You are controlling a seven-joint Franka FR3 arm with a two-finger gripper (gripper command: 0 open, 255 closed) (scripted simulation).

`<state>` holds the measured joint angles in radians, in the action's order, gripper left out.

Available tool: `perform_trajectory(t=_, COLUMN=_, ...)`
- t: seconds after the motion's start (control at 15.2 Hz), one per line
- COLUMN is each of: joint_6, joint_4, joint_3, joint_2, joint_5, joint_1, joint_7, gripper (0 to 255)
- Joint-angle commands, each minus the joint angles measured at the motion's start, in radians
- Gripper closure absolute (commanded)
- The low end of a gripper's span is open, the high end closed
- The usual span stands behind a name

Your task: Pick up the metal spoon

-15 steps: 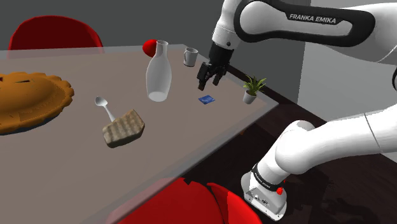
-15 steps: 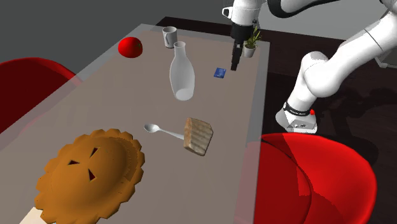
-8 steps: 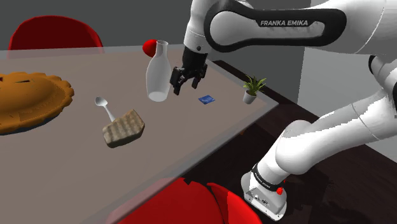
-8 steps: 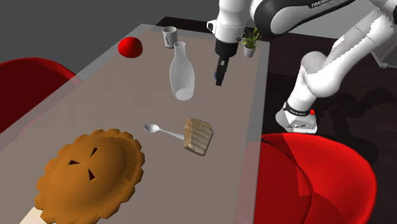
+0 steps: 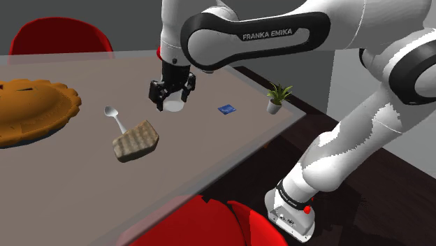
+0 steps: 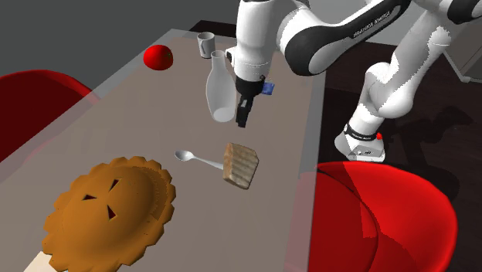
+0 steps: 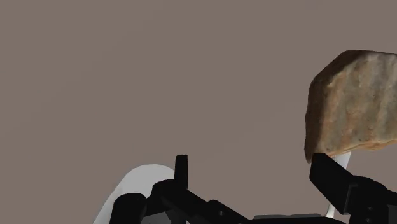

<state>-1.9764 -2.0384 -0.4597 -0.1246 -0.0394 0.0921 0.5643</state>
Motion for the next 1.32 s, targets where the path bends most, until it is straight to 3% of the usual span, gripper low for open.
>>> perform_trajectory(t=0.0, joint_6=-0.009, joint_4=0.065, joint_3=-0.032, joint_2=0.088, joint_5=-0.060, joint_1=0.009, joint_7=0.071, gripper=0)
perform_trajectory(t=0.33, joint_6=0.021, joint_4=0.263, joint_3=-0.068, joint_2=0.310, joint_5=-0.224, joint_1=0.073, joint_7=0.231, gripper=0)
perform_trajectory(t=0.73, joint_6=0.114, joint_4=0.563, joint_3=-0.047, joint_2=0.580, joint_5=-0.392, joint_1=0.211, joint_7=0.355, gripper=0)
perform_trajectory(t=1.25, joint_6=0.029, joint_4=0.496, joint_3=-0.035, joint_2=0.604, joint_5=-0.412, joint_1=0.210, joint_7=0.382, gripper=0)
